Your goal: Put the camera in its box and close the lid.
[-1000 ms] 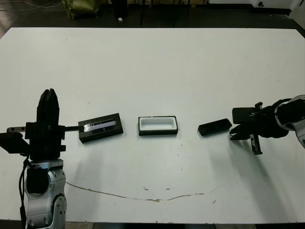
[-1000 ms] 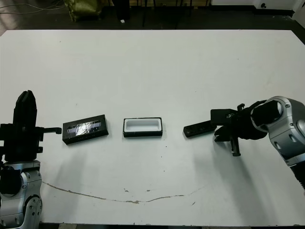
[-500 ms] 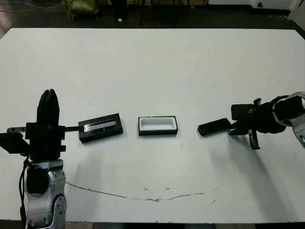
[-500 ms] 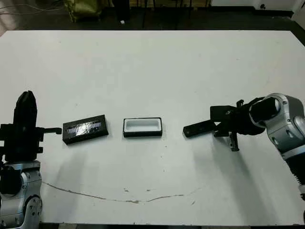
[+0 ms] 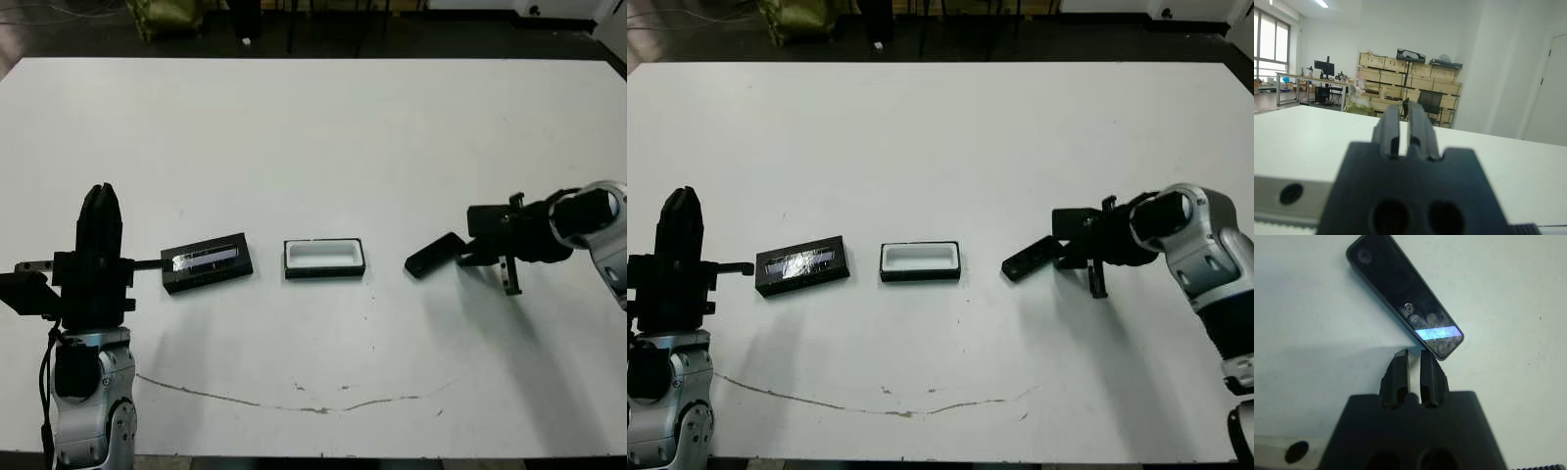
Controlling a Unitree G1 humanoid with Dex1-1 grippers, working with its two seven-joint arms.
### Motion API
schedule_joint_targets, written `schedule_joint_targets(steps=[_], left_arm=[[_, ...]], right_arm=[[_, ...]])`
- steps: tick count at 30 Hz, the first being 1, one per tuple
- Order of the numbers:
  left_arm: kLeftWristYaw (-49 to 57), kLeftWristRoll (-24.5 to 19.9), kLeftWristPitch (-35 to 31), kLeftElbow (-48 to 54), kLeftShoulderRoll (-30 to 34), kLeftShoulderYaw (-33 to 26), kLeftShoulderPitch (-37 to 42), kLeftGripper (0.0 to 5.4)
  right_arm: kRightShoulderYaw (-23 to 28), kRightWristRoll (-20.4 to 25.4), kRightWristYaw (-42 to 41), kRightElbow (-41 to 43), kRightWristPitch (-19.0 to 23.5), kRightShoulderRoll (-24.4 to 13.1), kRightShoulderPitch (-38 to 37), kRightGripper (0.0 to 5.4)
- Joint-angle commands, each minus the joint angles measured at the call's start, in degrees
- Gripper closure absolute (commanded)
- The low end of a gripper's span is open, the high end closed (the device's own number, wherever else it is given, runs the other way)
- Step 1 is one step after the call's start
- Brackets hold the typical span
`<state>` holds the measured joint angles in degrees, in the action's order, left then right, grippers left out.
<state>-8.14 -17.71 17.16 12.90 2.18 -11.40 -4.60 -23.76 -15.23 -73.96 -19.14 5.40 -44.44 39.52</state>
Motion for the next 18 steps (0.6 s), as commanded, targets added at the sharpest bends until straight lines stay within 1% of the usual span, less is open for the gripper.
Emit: schedule_joint_targets(steps=[1, 4, 6, 8, 12, 15, 18], left_arm=[[0.5, -0.4, -1.7, -0.1, -0.2, -0.1, -1.1, 5.38], [0.1, -0.5, -1.0, -0.4, -0.4, -0.2, -1.0, 5.38], [-0.1, -1.0, -0.9, -0.6, -0.5, -0.2, -0.9, 5.38], [-0.2, -1.4, -1.2, -0.4, -0.4, -0.2, -0.9, 5.38], [-0.2, -1.1, -1.2, -0.5, -0.1, -0.2, -1.0, 5.38], [0.0, -1.3, -1.4, -0.5, -0.3, -0.2, -0.9, 5.38], [0.2, -1.0, -1.2, -0.5, -0.4, -0.1, -1.0, 5.38]], right_arm=[[-1.4, -0.8, 0.0, 0.3, 1.3, 1.4, -1.8, 5.4], [-1.5, -1.3, 1.0, -0.1, 0.4, 1.9, -1.3, 5.4], [-1.7, -1.6, 2.5, -4.2, -0.1, 3.6, -0.5, 5.4], [-2.2, -2.1, 3.9, -9.0, -1.6, 5.2, 0.7, 5.4], [-2.6, -1.7, 4.4, -18.9, -7.7, 8.0, 3.5, 5.4], [-4.2, -4.1, 5.7, -25.0, -11.9, 9.6, 6.2, 5.4], [-5.0, -5.2, 7.3, -31.3, -17.8, 11.1, 8.5, 5.4]])
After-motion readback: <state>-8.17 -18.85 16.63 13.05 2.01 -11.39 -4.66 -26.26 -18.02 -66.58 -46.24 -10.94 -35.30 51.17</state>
